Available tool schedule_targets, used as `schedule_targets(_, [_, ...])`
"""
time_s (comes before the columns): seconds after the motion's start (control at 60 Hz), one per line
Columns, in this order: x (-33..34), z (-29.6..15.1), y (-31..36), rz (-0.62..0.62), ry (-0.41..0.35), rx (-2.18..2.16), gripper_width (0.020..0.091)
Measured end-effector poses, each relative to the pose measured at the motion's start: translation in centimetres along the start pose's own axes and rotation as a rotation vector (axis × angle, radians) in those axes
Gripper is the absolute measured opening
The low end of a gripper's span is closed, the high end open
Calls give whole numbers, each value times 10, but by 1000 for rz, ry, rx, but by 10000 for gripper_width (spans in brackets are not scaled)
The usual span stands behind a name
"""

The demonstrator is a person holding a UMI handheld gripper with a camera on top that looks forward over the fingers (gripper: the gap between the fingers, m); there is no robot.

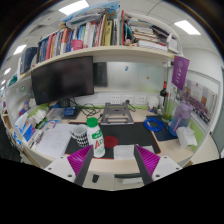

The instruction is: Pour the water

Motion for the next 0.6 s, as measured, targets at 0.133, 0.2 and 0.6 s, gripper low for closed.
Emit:
schedule_targets(0.133, [-33,5,36,-5,3,-10,829])
schedule_targets(0.2, [-58,18,42,-26,-41,-12,826])
schedule_targets(0.6, [-185,25,53,35,-194,120,760])
Point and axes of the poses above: the point between the fingertips, and its own axes, seen from behind it with the camera up: y to the left, z down, x backward, against the way the camera looks, the point moved 7 cm from there along x, backward, against the way the camera looks, and after that the axes turned 6 degrees about -z, right-handed, at the moved point
